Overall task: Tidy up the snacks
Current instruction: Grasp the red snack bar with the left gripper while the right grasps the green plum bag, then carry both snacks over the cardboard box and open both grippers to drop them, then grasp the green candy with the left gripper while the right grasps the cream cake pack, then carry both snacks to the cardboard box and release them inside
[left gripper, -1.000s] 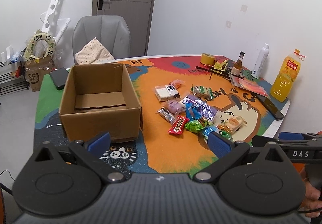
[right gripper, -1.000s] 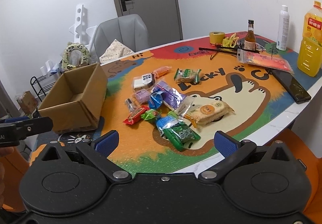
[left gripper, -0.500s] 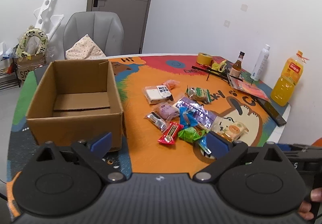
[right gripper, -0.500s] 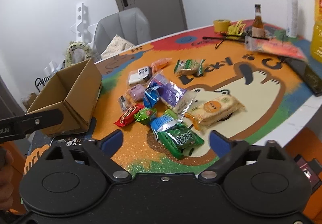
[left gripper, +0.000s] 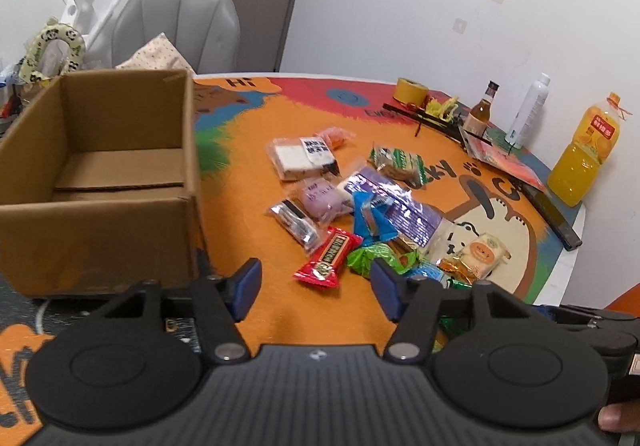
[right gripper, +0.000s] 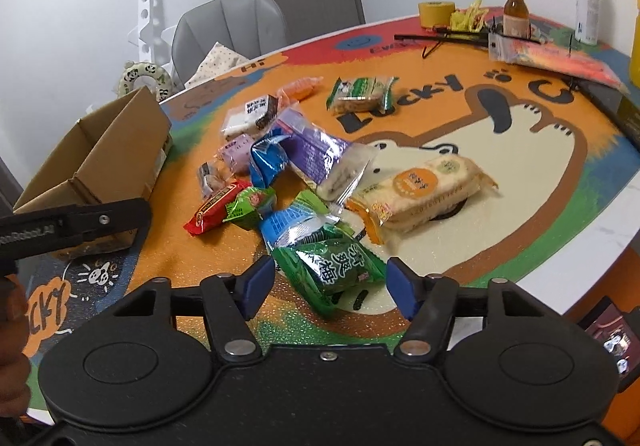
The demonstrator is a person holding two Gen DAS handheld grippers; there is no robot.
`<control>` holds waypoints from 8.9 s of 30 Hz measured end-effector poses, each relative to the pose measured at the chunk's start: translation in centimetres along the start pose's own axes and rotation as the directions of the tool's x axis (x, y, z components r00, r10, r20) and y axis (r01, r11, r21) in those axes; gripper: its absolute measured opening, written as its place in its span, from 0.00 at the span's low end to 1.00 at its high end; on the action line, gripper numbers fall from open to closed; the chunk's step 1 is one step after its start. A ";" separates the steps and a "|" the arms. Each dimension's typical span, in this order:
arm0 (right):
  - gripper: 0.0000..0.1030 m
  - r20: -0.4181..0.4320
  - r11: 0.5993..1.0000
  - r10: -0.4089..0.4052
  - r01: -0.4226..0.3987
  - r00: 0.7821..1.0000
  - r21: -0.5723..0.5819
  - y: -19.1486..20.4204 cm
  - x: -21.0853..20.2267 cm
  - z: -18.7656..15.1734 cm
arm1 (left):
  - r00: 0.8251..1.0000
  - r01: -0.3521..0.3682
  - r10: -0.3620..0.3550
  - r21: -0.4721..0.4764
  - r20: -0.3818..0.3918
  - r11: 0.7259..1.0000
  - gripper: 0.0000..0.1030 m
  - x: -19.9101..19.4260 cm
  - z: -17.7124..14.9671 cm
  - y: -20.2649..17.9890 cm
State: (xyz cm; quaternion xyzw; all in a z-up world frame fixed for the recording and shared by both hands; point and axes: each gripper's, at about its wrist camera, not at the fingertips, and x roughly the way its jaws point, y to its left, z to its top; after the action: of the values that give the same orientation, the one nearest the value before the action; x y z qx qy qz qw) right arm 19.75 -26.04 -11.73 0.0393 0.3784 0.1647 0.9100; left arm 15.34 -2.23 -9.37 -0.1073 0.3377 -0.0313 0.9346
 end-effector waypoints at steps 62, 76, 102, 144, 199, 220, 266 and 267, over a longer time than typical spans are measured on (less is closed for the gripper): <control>0.32 0.123 0.998 0.060 -0.062 0.991 0.010 3.3 -0.6 1.9 | 0.995 0.049 -0.053 0.052 0.087 0.997 0.17 -0.6 0.9 -0.7; 0.32 0.158 0.988 0.147 -0.138 0.976 -0.065 8.2 0.7 5.2 | 0.984 -0.011 0.008 0.015 0.176 1.000 0.17 -3.6 4.1 2.6; 0.31 0.143 0.943 0.291 -0.259 0.946 -0.207 18.3 3.1 7.8 | 0.963 -0.159 0.190 -0.167 0.189 0.973 0.17 -6.4 5.6 13.6; 0.66 0.132 0.896 0.397 -0.352 0.908 -0.271 21.1 2.9 8.1 | 0.941 -0.243 0.294 -0.272 0.167 0.931 0.51 -10.0 5.0 15.8; 0.63 0.106 0.981 -0.081 0.061 0.991 0.184 -4.8 1.2 3.3 | 0.999 0.033 -0.033 0.004 -0.015 0.999 0.73 3.0 2.6 -2.5; 0.63 0.068 0.982 -0.112 0.100 0.991 0.159 -5.7 5.9 4.7 | 0.986 0.100 -0.095 0.034 -0.135 0.994 0.55 8.4 1.6 -4.1; 0.32 0.160 0.989 -0.149 0.149 0.976 0.012 -0.8 2.7 6.3 | 1.000 0.021 -0.021 0.014 0.020 1.000 0.34 2.9 4.3 -1.4; 0.32 0.163 0.990 -0.143 0.144 0.976 0.010 -0.5 2.6 6.4 | 0.999 0.020 -0.020 0.012 0.027 1.000 0.34 2.6 4.5 -1.2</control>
State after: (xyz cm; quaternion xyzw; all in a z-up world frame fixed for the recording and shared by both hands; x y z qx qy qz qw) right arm 26.04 -25.28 -9.05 0.0246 0.3044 0.0951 0.9475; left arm 20.22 -2.97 -7.39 -0.1057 0.3239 -0.0411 0.9393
